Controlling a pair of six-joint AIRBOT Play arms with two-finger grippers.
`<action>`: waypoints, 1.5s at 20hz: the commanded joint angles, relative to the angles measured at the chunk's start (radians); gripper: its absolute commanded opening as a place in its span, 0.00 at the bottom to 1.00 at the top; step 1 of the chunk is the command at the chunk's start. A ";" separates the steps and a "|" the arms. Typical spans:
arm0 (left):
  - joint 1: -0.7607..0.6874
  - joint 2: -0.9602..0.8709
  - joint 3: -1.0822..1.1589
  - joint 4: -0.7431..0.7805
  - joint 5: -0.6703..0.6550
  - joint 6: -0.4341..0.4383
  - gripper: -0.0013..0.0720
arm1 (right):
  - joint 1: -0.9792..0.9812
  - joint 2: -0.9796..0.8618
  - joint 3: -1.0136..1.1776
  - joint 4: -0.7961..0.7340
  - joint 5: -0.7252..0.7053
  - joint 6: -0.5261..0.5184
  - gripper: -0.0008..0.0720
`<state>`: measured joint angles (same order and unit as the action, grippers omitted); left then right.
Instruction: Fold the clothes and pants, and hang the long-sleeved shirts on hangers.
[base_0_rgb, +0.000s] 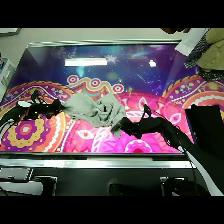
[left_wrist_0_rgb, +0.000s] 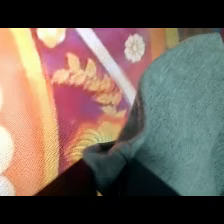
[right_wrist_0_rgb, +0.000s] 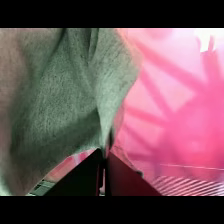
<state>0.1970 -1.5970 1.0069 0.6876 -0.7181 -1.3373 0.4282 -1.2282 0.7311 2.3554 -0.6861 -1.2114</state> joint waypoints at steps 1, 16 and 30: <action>-0.009 0.001 0.036 -0.033 0.005 0.004 0.04 | -0.001 0.036 0.001 -0.051 0.026 0.013 0.05; 0.176 0.734 0.377 0.062 -0.120 0.008 0.04 | -0.001 0.444 0.715 -1.194 -0.198 0.301 0.06; 0.266 0.991 0.338 0.276 -0.360 -0.249 0.04 | -0.001 0.535 0.887 -1.190 -0.503 0.282 0.05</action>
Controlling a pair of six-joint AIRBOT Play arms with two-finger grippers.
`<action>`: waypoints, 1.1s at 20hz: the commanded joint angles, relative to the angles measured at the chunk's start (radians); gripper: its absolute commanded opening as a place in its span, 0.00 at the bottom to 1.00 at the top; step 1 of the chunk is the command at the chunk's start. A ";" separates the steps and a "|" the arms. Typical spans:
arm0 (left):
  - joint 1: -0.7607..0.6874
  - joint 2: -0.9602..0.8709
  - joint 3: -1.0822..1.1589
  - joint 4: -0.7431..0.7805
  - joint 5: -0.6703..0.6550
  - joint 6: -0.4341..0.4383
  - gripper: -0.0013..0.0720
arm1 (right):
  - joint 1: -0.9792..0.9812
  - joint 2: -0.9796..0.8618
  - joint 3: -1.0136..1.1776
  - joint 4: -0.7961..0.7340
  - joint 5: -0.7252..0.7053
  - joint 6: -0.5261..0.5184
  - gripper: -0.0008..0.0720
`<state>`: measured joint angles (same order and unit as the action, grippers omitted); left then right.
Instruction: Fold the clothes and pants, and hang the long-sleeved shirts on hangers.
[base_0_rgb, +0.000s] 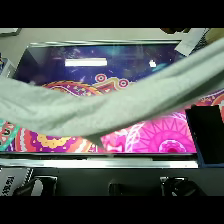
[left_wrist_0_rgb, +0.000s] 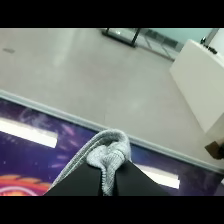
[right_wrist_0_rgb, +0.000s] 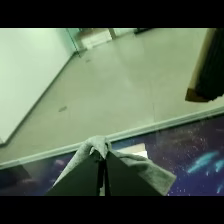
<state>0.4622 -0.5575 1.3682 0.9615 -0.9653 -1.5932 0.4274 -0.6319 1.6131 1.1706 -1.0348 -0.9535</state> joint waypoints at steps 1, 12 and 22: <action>-0.014 -0.096 -0.049 0.001 -0.129 0.015 0.04 | 0.000 -0.121 0.003 -0.011 -0.211 0.045 0.05; -0.401 -0.947 -0.179 0.135 0.178 -0.036 0.04 | -0.070 -0.924 -0.057 0.357 -0.048 0.173 0.05; -0.177 -0.920 -0.158 0.132 -0.094 -0.003 0.79 | -0.262 -1.002 -0.056 0.674 -0.058 -0.034 0.06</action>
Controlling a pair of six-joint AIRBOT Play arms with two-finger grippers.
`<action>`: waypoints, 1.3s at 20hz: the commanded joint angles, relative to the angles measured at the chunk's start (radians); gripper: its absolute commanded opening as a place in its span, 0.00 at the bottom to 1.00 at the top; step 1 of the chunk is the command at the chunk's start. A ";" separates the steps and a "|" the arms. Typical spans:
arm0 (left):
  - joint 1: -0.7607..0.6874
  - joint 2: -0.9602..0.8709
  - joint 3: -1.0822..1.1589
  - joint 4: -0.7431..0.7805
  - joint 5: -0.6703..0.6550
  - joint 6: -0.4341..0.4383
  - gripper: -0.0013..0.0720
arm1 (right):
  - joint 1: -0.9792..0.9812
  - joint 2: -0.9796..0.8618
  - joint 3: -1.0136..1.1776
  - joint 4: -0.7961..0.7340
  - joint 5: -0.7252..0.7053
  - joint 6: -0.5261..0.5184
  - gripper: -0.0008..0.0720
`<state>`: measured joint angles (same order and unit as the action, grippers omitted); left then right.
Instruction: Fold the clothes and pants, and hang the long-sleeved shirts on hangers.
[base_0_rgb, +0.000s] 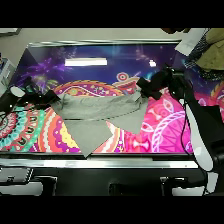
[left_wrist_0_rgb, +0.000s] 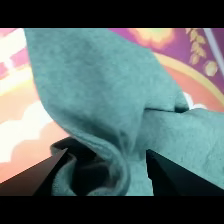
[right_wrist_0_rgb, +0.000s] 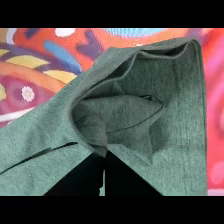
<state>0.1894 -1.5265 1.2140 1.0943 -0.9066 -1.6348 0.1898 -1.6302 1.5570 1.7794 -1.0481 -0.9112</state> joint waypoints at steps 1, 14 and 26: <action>0.134 0.089 -0.018 -0.001 -0.206 0.057 0.79 | -0.023 0.001 0.000 0.069 -0.065 -0.100 0.06; 0.080 0.395 -0.719 -0.485 0.011 0.274 0.79 | -0.023 0.065 0.000 0.072 -0.219 -0.151 0.06; -0.103 0.248 -0.707 -0.546 0.123 0.276 0.25 | -0.023 0.109 0.000 0.072 -0.228 -0.141 0.06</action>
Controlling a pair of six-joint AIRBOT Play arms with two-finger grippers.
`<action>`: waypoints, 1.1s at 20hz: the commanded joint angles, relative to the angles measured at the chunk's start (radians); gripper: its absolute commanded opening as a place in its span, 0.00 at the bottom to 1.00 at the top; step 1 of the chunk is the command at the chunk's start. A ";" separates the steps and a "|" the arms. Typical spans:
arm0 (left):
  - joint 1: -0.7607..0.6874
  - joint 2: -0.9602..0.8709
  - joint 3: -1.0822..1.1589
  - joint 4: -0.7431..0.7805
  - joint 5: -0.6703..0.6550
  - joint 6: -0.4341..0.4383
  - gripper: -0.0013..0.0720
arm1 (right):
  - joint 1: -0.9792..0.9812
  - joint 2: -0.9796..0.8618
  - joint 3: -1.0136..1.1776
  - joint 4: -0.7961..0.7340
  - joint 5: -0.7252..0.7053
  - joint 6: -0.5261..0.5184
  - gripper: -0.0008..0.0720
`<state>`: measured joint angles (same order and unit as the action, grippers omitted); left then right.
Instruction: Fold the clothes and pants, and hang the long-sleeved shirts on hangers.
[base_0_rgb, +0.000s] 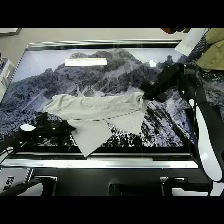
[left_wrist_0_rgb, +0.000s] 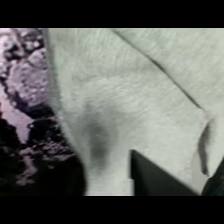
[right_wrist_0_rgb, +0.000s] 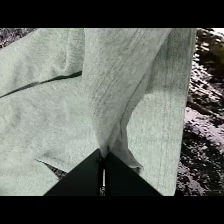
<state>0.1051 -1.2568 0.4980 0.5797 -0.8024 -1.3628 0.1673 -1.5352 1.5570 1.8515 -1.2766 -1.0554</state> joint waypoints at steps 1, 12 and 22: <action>-0.019 -0.019 0.029 -0.031 0.013 0.004 0.04 | 0.000 0.024 0.000 -0.001 0.009 0.003 0.06; 0.200 0.241 0.880 0.005 -0.182 0.051 0.04 | -0.002 0.362 0.115 -0.227 0.261 -0.142 0.05; 0.288 0.669 1.162 0.544 -0.199 -0.300 0.03 | -0.002 0.889 0.153 -0.222 0.277 -0.188 0.05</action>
<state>0.3779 -0.6952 1.6279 0.9199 -1.0000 -1.5330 0.1661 -0.7742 1.7065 1.6363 -1.0084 -1.2423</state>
